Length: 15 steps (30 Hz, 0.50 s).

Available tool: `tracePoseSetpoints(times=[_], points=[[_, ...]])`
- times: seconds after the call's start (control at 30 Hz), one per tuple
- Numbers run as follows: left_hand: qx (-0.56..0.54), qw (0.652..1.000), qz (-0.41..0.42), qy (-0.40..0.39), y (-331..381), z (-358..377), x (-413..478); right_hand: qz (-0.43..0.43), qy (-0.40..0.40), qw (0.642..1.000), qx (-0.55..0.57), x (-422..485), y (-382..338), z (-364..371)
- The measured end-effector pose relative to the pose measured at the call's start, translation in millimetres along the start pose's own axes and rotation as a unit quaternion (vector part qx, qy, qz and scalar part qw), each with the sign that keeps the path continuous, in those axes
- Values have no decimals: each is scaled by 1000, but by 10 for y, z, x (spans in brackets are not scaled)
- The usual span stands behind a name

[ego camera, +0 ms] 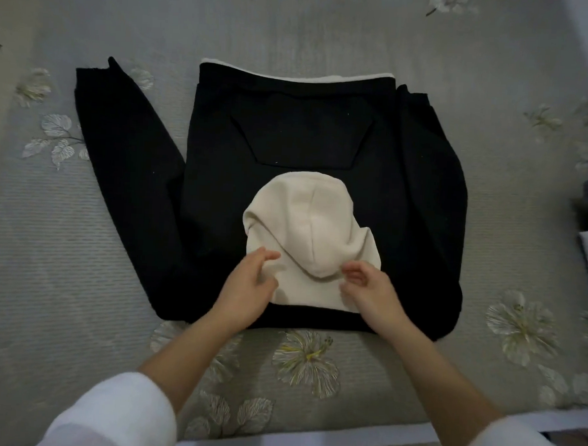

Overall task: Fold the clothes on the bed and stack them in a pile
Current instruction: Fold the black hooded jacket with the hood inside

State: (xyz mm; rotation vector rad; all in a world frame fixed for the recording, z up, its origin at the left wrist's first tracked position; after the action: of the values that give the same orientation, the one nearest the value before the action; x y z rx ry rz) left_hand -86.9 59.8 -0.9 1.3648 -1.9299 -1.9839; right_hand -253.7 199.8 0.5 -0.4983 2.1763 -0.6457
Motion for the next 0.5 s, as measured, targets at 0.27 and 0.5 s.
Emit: tracePoseSetpoints(times=[0.27, 0.5], points=[[320, 933, 165, -24, 67, 261, 553, -209, 166, 920, -286, 606, -504, -57], [319, 941, 94, 64, 34, 370, 1197, -278, 110, 841, -452, 1143, -437, -26]])
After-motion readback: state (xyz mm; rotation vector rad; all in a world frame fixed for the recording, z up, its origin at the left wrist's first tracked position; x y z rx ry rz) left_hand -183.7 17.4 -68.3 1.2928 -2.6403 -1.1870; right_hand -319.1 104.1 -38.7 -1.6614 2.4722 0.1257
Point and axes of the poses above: each hand's wrist, its own x-axis towards the middle knuckle, its own z-axis out of the palm, y = z × x, the point moved 7 cm from there along x, towards the middle knuckle, and after that the axes turned 15 degrees about -x, right-handed, at the moved point
